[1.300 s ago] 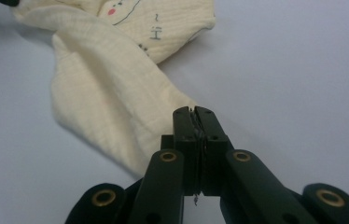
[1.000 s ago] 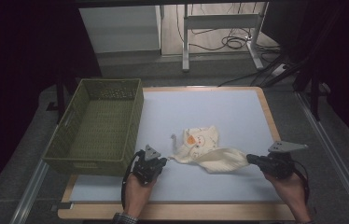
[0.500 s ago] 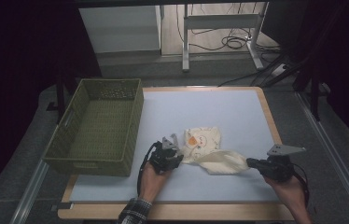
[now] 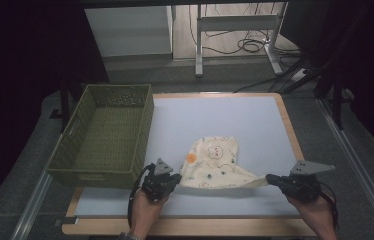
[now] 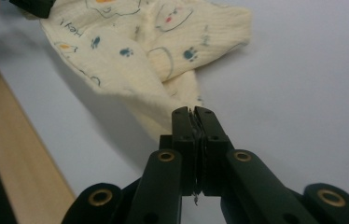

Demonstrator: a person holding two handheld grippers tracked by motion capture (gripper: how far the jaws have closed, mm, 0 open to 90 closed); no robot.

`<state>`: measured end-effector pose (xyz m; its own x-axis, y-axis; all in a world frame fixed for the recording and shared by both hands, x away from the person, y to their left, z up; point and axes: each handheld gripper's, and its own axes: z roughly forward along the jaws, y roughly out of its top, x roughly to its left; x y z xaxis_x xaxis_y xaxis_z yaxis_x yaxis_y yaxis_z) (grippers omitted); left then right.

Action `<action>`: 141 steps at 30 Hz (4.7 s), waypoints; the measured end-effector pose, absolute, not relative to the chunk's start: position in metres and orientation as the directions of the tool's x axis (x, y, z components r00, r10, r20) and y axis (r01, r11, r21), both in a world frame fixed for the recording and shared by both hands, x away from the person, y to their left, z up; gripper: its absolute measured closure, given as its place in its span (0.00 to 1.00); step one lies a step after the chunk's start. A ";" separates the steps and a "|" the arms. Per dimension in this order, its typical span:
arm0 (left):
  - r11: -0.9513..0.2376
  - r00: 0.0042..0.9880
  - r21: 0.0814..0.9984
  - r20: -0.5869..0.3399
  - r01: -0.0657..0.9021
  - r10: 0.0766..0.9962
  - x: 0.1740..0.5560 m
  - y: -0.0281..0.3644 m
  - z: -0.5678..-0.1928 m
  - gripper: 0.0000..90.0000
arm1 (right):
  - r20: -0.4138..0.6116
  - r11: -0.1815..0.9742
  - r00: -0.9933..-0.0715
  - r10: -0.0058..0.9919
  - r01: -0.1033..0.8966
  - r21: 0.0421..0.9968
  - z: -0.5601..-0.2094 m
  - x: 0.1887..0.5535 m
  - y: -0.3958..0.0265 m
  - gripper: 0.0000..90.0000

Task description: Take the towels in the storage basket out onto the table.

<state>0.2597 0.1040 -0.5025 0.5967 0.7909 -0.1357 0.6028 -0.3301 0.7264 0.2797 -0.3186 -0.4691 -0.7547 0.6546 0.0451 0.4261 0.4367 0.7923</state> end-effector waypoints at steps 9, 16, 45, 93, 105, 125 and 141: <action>-0.341 0.587 0.676 -0.167 0.653 0.792 0.228 0.122 -0.530 0.79 | 0.112 0.454 -0.784 0.611 0.463 0.761 -0.489 0.252 -0.311 0.91; -0.340 0.587 0.728 -0.105 0.596 0.803 0.257 0.103 -0.517 0.43 | 0.100 0.441 -0.758 0.644 0.476 0.761 -0.475 0.265 -0.314 0.76; -0.337 0.525 0.714 -0.050 0.613 0.850 0.308 0.082 -0.546 0.16 | -0.045 0.507 -0.686 0.726 0.489 0.710 -0.484 0.319 -0.287 0.97; -0.389 0.617 0.707 -0.085 0.590 0.782 0.314 0.083 -0.540 0.07 | -0.033 0.396 -0.516 0.856 0.613 0.684 -0.486 0.337 -0.347 0.73; -0.419 0.669 0.747 -0.046 0.517 0.742 0.362 0.062 -0.489 0.29 | 0.032 0.315 -0.473 0.881 0.634 0.706 -0.491 0.346 -0.364 0.67; -0.485 0.719 0.701 -0.057 0.523 0.693 0.430 0.007 -0.531 0.68 | 0.009 0.325 -0.460 0.888 0.641 0.695 -0.515 0.353 -0.349 0.73; -0.380 0.639 0.745 -0.081 0.549 0.765 0.441 0.046 -0.511 0.99 | 0.029 0.323 -0.491 0.871 0.615 0.719 -0.501 0.380 -0.332 0.97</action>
<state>0.4411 0.0458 -0.5114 0.6391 0.7649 -0.0807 0.5488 -0.3799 0.7446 0.3803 -0.3318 -0.5005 -0.4911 0.8706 0.0286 0.6150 0.3233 0.7192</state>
